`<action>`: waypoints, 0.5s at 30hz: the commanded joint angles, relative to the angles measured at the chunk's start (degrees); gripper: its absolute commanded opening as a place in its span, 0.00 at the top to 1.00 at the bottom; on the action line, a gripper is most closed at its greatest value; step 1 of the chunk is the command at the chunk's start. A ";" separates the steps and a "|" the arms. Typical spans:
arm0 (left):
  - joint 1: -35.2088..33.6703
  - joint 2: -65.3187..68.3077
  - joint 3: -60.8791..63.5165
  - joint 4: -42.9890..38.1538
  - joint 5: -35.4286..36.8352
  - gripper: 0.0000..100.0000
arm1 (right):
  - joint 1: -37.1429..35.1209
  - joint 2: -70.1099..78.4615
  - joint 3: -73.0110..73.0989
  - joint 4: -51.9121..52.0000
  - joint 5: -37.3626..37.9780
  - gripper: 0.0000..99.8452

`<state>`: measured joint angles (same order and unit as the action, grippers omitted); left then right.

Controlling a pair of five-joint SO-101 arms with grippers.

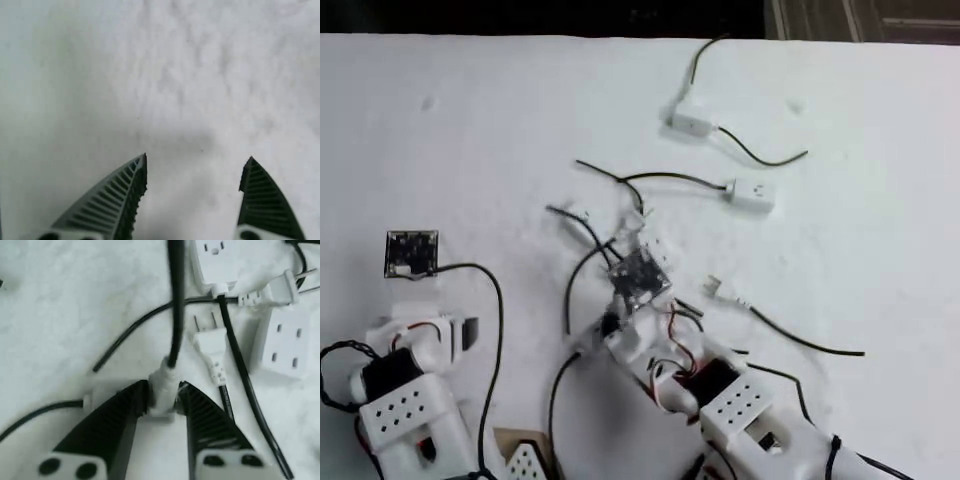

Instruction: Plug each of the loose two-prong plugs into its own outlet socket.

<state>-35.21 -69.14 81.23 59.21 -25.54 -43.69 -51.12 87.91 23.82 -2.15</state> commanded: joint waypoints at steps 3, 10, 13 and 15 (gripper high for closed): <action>-0.40 -1.01 -0.26 -0.79 -0.26 0.70 | 0.84 -0.57 -4.22 4.18 0.35 0.88; -0.40 -1.01 -0.26 -0.79 -0.35 0.70 | 0.84 -0.66 -4.66 4.00 0.35 0.96; -0.40 -1.01 -0.26 -0.79 -0.35 0.70 | 1.01 -0.66 -4.75 4.18 0.35 0.92; -0.40 -1.01 -0.26 -0.79 -0.35 0.70 | 1.45 -0.66 -6.33 4.44 0.26 0.90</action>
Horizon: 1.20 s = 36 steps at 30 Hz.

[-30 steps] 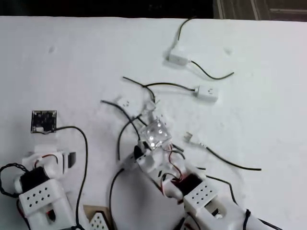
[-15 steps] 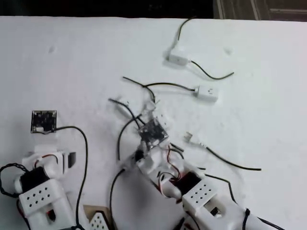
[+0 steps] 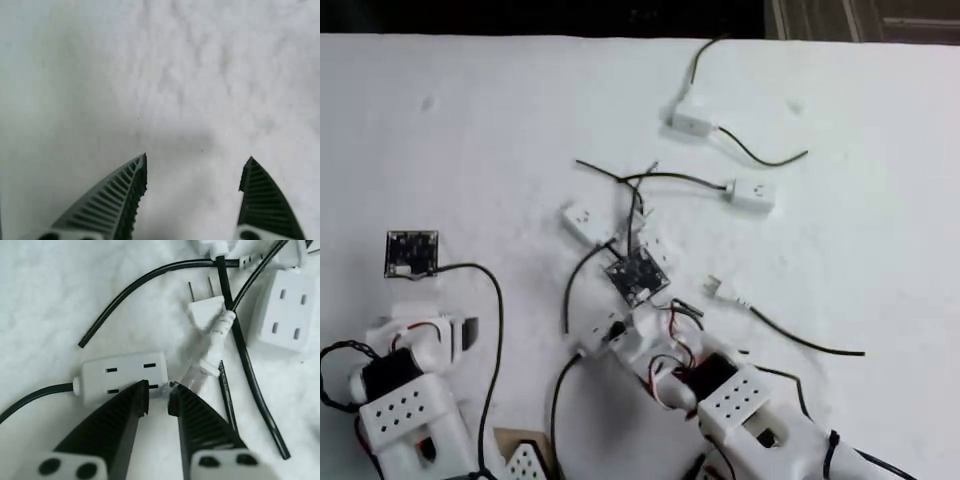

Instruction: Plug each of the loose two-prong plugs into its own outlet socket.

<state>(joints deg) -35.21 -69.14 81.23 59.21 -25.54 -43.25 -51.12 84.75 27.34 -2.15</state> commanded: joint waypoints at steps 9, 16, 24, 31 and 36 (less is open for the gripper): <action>-0.40 -1.01 -0.18 -0.79 -0.35 0.70 | 6.29 -0.04 -22.51 14.64 -5.98 0.90; -0.40 -1.01 -0.18 -0.79 -0.35 0.70 | 7.08 3.91 -29.27 22.20 -5.63 0.90; -0.40 -1.01 -0.18 -0.79 -0.44 0.70 | 10.95 23.60 -36.22 22.73 -5.63 0.90; -0.40 -1.01 -0.18 -0.79 -0.44 0.70 | 11.12 36.53 -41.14 22.73 -5.63 0.90; -0.40 -1.01 -0.18 -0.79 -0.44 0.70 | 10.95 40.40 -41.58 22.73 -5.63 0.90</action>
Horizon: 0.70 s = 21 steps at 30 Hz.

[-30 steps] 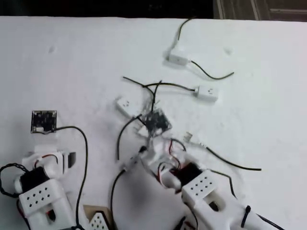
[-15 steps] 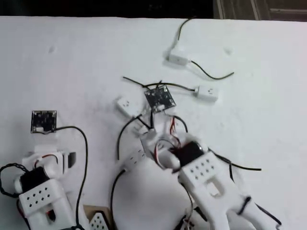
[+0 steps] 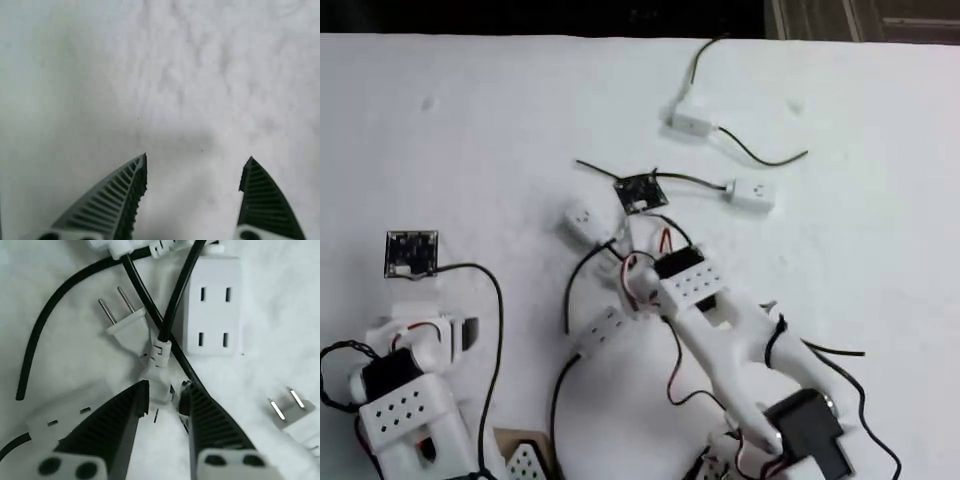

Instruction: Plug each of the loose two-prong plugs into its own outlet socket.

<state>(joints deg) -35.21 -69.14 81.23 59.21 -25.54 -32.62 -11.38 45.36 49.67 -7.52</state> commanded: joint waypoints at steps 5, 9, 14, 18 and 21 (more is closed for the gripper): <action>-0.40 -1.01 -0.18 -0.79 -0.44 0.70 | 0.40 0.92 -2.20 0.22 -0.26 0.90; -0.40 -1.01 -0.18 -0.79 -0.44 0.70 | -0.40 1.01 -2.29 -0.04 -0.26 0.90; -0.40 -1.01 -0.18 -0.79 -0.44 0.70 | -2.59 1.01 -2.46 -0.04 -0.26 0.90; -0.40 -1.01 -0.18 -0.79 -0.44 0.70 | -2.95 1.01 -4.04 0.22 -0.35 0.90; -0.40 -1.01 -0.18 -0.79 -0.44 0.70 | -3.38 1.10 -4.84 0.31 -0.35 0.90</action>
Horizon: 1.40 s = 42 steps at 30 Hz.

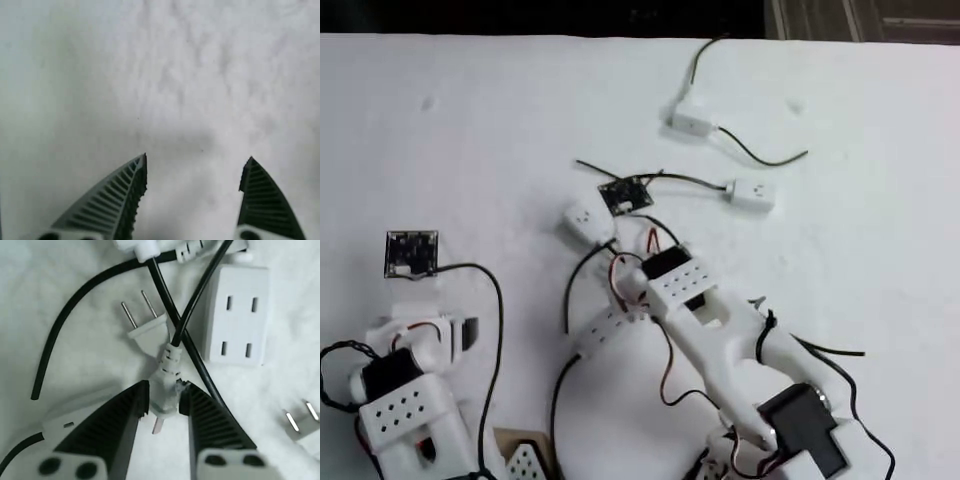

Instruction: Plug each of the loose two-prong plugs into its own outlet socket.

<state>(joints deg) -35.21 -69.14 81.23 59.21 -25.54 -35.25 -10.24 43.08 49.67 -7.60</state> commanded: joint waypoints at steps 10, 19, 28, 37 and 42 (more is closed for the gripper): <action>-0.40 -1.01 -0.18 -0.79 -0.44 0.70 | -1.80 7.69 -4.84 0.31 -0.62 0.90; -0.40 -1.01 -0.18 -0.79 -0.53 0.70 | -0.66 11.56 -8.26 1.63 -0.62 0.94; -0.40 -1.01 -0.18 -0.79 -0.53 0.70 | -1.36 0.57 -8.35 9.71 -0.09 0.98; -0.40 -1.01 -0.09 -0.79 -0.53 0.70 | 6.73 -3.38 -8.26 10.15 16.44 0.98; -0.40 -1.01 -0.09 -0.79 -0.53 0.70 | 8.48 -3.47 -8.00 10.77 20.57 0.90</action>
<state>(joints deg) -35.21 -69.14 81.41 59.21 -25.54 -27.78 -11.12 36.22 59.60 11.47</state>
